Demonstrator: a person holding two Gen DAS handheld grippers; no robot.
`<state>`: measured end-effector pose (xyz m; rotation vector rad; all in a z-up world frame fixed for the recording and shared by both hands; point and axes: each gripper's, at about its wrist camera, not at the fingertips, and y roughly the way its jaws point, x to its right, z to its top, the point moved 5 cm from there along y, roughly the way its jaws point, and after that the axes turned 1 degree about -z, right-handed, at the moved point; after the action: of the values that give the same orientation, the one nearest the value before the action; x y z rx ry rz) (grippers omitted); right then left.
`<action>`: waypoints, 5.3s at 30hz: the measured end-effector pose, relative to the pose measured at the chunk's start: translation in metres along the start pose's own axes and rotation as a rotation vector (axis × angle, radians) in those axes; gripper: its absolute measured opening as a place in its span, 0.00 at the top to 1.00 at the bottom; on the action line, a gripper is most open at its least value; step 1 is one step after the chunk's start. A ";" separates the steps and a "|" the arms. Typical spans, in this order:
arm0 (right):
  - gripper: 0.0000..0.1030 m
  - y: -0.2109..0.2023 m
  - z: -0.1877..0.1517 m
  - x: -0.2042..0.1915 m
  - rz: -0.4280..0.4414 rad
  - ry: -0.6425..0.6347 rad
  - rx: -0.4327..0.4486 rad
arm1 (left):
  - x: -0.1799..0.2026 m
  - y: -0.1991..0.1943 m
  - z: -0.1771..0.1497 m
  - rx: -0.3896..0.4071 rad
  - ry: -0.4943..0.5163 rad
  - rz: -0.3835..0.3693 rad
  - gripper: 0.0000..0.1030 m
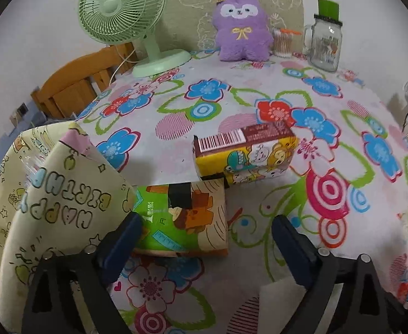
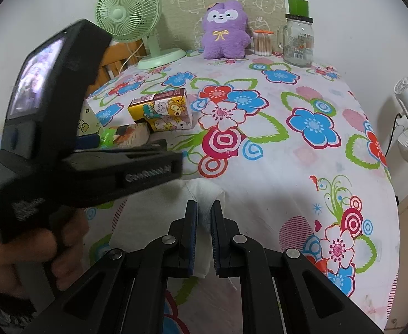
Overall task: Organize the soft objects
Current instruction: 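Lift the white towel with the right tool and carry it toward the box, then lower the white towel into the yellow box and open the right tool, then move both tools back from the box toward the remaining table items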
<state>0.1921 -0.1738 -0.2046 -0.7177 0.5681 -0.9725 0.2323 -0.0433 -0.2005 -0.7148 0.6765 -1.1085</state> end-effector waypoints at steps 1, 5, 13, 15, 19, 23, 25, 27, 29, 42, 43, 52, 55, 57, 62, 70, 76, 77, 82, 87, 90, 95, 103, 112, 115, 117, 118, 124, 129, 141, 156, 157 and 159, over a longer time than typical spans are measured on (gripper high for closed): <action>0.89 0.000 0.000 0.000 0.001 0.000 0.001 | 0.001 0.004 -0.001 -0.008 0.002 0.011 0.05; 0.89 -0.001 -0.002 0.002 0.007 0.000 0.006 | 0.002 0.009 0.001 -0.010 -0.006 0.022 0.01; 0.89 -0.002 -0.003 0.003 0.009 -0.003 0.010 | 0.003 0.015 0.006 0.024 -0.045 0.049 0.00; 0.89 -0.002 -0.003 0.003 0.008 -0.002 0.010 | 0.002 0.017 0.008 0.019 -0.058 0.049 0.00; 0.89 -0.004 -0.003 0.004 0.005 0.002 0.013 | 0.001 0.018 0.008 0.015 -0.060 0.044 0.04; 0.89 -0.005 -0.003 0.009 0.002 0.012 0.015 | -0.002 0.013 0.008 0.020 -0.073 0.053 0.32; 0.89 -0.005 -0.003 0.009 0.000 0.015 0.016 | -0.006 0.011 0.009 0.020 -0.084 0.049 0.41; 0.89 -0.005 -0.001 0.008 -0.004 0.011 0.017 | -0.011 0.009 0.009 0.020 -0.091 0.046 0.45; 0.89 -0.003 0.003 0.006 -0.005 -0.002 0.019 | -0.014 0.007 0.009 0.018 -0.091 0.014 0.47; 0.88 0.006 0.053 -0.008 -0.075 -0.058 0.053 | -0.018 -0.007 0.010 0.016 -0.077 -0.115 0.71; 0.89 0.004 0.056 -0.009 -0.084 -0.059 0.062 | -0.019 -0.008 0.009 0.016 -0.076 -0.122 0.73; 0.89 -0.020 0.075 -0.017 -0.111 -0.067 0.124 | -0.028 -0.030 0.017 0.046 -0.084 -0.192 0.83; 0.89 -0.031 0.074 -0.016 -0.124 -0.059 0.138 | -0.032 -0.036 0.018 0.051 -0.097 -0.205 0.83; 0.89 -0.040 0.074 -0.017 -0.128 -0.063 0.149 | -0.035 -0.042 0.020 0.061 -0.104 -0.216 0.83; 0.89 -0.063 0.079 -0.027 -0.136 -0.089 0.192 | -0.041 -0.064 0.024 0.103 -0.107 -0.229 0.83; 0.89 -0.094 0.092 -0.045 -0.144 -0.110 0.266 | -0.062 -0.100 0.026 0.173 -0.107 -0.234 0.83; 0.89 -0.100 0.099 -0.063 -0.126 -0.122 0.287 | -0.083 -0.118 0.027 0.214 -0.119 -0.232 0.83; 0.89 -0.101 0.100 -0.066 -0.123 -0.125 0.290 | -0.086 -0.120 0.027 0.216 -0.122 -0.232 0.83; 0.89 -0.103 0.108 -0.086 -0.098 -0.148 0.307 | -0.104 -0.127 0.026 0.232 -0.143 -0.227 0.83; 0.89 -0.097 0.120 -0.109 -0.064 -0.176 0.311 | -0.129 -0.136 0.025 0.258 -0.174 -0.214 0.83; 0.89 -0.091 0.127 -0.126 -0.037 -0.195 0.307 | -0.145 -0.138 0.025 0.269 -0.194 -0.200 0.83; 0.89 -0.079 0.135 -0.156 0.001 -0.237 0.294 | -0.170 -0.138 0.023 0.273 -0.231 -0.176 0.83; 0.89 -0.055 0.142 -0.198 0.042 -0.291 0.264 | -0.205 -0.137 0.019 0.277 -0.278 -0.143 0.83; 0.89 -0.031 0.143 -0.222 0.104 -0.312 0.212 | -0.223 -0.132 0.014 0.269 -0.307 -0.125 0.83; 0.89 -0.024 0.141 -0.228 0.120 -0.318 0.195 | -0.226 -0.132 0.013 0.269 -0.313 -0.120 0.83; 0.89 -0.021 0.139 -0.231 0.127 -0.321 0.185 | -0.227 -0.132 0.013 0.268 -0.316 -0.117 0.83; 0.89 -0.020 0.139 -0.231 0.128 -0.322 0.182 | -0.228 -0.132 0.012 0.268 -0.317 -0.116 0.83; 0.87 -0.010 0.138 -0.229 0.154 -0.310 0.159 | -0.228 -0.131 0.011 0.262 -0.321 -0.113 0.82; 0.55 -0.010 0.136 -0.225 0.150 -0.298 0.165 | -0.227 -0.133 0.011 0.265 -0.326 -0.100 0.74; 0.44 -0.033 0.134 -0.190 0.102 -0.244 0.212 | -0.207 -0.141 0.010 0.276 -0.313 -0.107 0.58; 0.44 -0.078 0.116 -0.112 0.002 -0.147 0.264 | -0.146 -0.159 0.012 0.304 -0.241 -0.152 0.24; 0.44 -0.080 0.114 -0.107 -0.002 -0.139 0.264 | -0.142 -0.158 0.012 0.302 -0.238 -0.156 0.23; 0.43 -0.084 0.110 -0.095 -0.014 -0.123 0.266 | -0.132 -0.158 0.011 0.297 -0.228 -0.172 0.22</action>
<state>0.1829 -0.0900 -0.0596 -0.5398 0.3187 -0.9869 0.1151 0.0395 -0.0523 -0.6380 0.2518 -1.2312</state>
